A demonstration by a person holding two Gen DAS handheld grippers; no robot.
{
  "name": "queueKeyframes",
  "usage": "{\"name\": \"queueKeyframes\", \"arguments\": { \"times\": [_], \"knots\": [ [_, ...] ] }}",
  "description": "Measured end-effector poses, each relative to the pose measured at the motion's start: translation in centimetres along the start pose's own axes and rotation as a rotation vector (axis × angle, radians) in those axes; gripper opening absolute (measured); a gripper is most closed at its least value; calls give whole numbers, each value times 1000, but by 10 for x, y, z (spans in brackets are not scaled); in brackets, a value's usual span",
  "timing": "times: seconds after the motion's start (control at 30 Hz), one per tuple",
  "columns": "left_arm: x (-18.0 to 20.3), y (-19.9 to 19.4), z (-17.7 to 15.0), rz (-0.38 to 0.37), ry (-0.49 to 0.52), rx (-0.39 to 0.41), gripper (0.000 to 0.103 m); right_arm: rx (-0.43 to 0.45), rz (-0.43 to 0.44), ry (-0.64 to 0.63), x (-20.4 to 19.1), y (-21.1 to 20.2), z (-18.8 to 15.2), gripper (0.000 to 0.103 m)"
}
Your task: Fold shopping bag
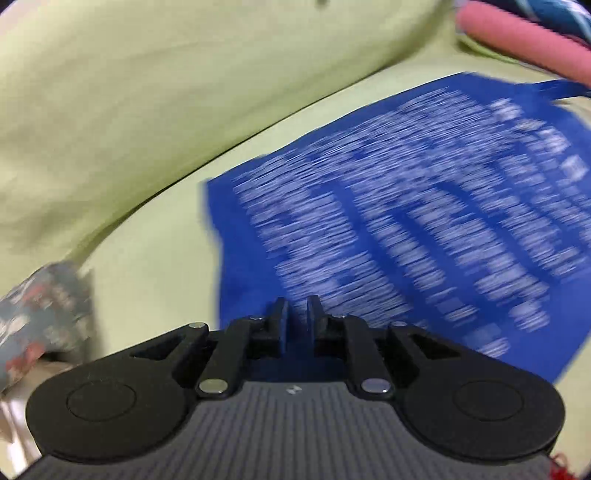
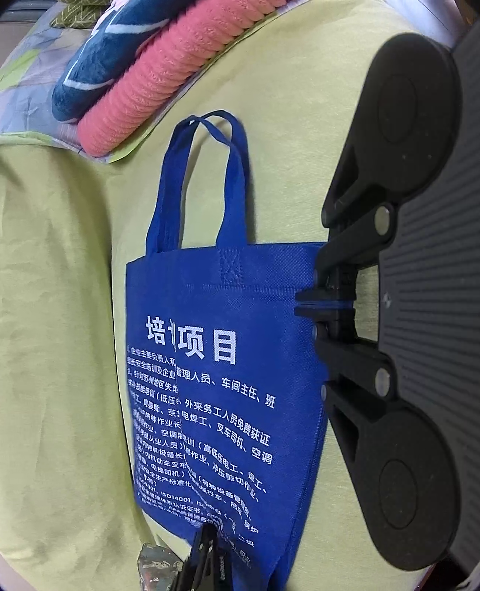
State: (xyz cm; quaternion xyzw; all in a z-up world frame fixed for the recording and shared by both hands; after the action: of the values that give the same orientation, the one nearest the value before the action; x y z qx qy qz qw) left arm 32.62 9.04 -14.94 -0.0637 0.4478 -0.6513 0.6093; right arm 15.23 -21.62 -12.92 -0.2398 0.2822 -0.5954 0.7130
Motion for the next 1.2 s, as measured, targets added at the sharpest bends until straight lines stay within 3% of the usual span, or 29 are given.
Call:
{"name": "queueKeyframes", "arguments": {
  "times": [0.1,0.23,0.33,0.4,0.47,0.53,0.63,0.8,0.9,1.03,1.2],
  "knots": [
    [-30,-5,-2,-17,-49,-25,11,-1,-5,-6,-2,0,0,0],
    [-39,-40,26,-183,-103,96,12,2,-6,6,-2,-1,-1,0],
    [-3,-49,54,-306,-37,154,12,3,-11,14,-3,-1,-2,0],
    [32,-46,62,-392,24,143,12,0,-16,9,-4,0,-2,0],
    [69,-38,67,-419,100,128,12,-4,-18,10,-4,0,-1,0],
    [98,-32,65,-378,174,134,13,-8,-19,11,-4,0,-1,0],
    [93,-20,60,-357,106,100,21,-14,-17,7,-4,0,0,0],
    [22,2,28,-175,-30,30,22,-20,0,12,0,1,3,0],
    [-21,5,4,-122,-122,-53,21,-17,2,19,2,1,3,0],
    [-45,-18,-11,8,-168,-178,15,-12,-4,22,1,1,2,0],
    [-62,-82,-13,-32,-336,-162,17,-15,5,41,3,0,2,0]
  ]
}}
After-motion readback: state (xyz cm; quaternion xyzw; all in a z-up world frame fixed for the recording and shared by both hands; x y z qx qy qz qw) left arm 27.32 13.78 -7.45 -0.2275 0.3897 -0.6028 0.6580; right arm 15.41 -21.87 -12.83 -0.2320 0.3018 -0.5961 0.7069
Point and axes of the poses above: each gripper's, at about its wrist camera, not at the fingertips, and y roughly the way its jaws point, x to its right, z to its top, the point moved 5 cm from there along y, roughly the way its jaws point, and after that the axes turned 8 degrees about z, right-handed, at the moved point
